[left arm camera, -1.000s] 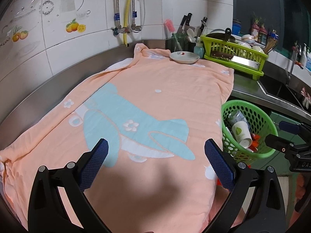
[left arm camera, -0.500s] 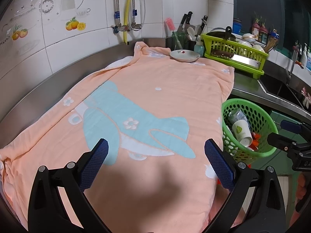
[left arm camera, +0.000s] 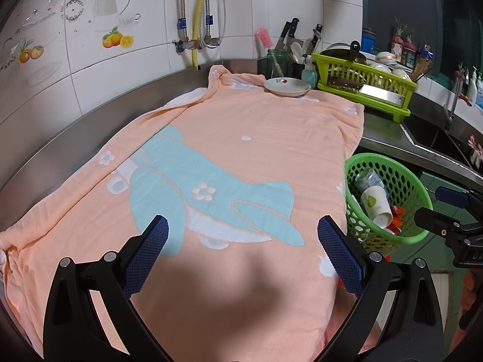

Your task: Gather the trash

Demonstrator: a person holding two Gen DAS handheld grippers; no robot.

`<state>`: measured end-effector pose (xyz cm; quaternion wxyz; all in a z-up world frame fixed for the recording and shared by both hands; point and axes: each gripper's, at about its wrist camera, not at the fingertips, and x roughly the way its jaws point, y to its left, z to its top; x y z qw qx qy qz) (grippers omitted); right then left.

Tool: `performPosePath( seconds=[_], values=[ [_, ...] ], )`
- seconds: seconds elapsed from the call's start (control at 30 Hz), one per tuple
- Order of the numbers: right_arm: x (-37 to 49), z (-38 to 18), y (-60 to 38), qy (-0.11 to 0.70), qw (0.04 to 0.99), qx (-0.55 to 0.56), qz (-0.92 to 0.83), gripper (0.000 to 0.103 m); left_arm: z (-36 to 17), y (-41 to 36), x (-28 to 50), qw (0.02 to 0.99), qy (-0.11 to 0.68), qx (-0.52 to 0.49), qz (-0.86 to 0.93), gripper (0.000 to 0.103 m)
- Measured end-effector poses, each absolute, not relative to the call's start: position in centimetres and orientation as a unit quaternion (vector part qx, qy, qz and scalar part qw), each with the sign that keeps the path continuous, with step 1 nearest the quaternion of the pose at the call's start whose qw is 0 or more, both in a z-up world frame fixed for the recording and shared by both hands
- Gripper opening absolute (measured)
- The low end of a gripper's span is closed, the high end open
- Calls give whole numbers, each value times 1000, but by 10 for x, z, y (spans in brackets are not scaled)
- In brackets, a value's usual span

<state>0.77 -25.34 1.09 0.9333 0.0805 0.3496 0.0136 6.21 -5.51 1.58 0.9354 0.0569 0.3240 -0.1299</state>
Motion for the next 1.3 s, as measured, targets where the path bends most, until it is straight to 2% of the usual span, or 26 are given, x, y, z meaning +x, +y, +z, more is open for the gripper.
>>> performPosePath(
  seconds=[1.3],
  values=[
    [11,11,-252,353,932,82,18,95,12,-55,66,933,328,61,-132,98]
  ],
)
